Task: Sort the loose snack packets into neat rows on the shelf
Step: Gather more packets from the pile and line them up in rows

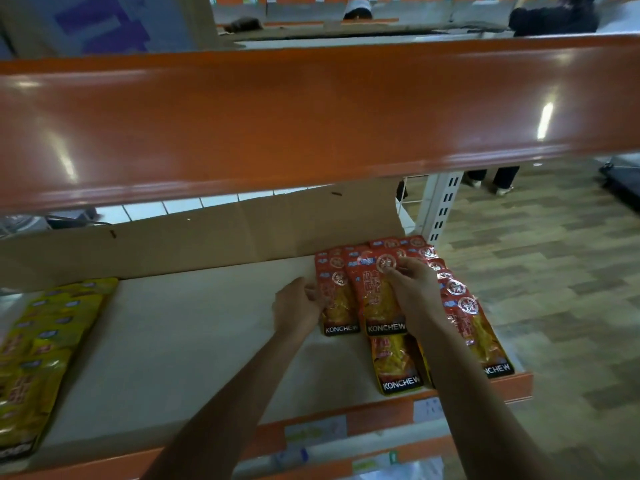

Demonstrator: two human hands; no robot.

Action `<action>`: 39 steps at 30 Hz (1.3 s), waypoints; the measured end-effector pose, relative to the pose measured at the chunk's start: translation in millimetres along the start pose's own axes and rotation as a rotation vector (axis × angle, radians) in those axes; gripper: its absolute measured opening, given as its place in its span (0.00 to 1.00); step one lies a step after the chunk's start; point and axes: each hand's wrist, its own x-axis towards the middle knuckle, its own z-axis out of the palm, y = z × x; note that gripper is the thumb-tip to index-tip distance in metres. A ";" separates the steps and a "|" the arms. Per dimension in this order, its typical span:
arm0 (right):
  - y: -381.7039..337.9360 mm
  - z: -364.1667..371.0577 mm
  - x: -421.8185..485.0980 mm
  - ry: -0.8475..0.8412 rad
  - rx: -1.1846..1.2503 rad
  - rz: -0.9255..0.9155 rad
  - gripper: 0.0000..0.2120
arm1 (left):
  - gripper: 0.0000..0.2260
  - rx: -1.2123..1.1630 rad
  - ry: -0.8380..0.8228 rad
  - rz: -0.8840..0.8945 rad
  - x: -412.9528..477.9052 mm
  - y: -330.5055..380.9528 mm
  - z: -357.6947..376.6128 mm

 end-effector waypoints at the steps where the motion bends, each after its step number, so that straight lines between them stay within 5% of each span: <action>1: -0.5 1.3 -0.3 -0.010 -0.006 0.002 0.04 | 0.13 0.013 0.040 0.027 -3.4 2.8 -2.4; 3: 0.0 5.2 0.1 -0.031 0.000 0.004 0.03 | 0.13 -0.090 0.054 0.095 -10.1 8.9 -7.5; 9: 0.1 23.1 -5.8 -0.085 -0.023 0.009 0.08 | 0.03 -0.461 -0.247 0.126 -27.3 17.9 -18.0; 15: 5.5 20.3 -9.8 -0.091 -0.270 -0.182 0.05 | 0.04 -0.520 -0.173 0.010 -29.0 -9.8 -22.4; 18: 6.4 17.3 -13.0 -0.017 -0.397 -0.226 0.12 | 0.04 -0.456 -0.156 -0.028 -31.7 -20.9 -23.8; 27: 13.1 19.6 -27.1 -0.069 -0.690 -0.322 0.14 | 0.11 -0.271 -0.164 0.019 -37.5 -21.4 -11.0; 39: 18.4 12.4 -32.8 -0.101 -0.708 -0.288 0.15 | 0.15 -0.107 -0.074 0.042 -35.1 -7.2 -2.5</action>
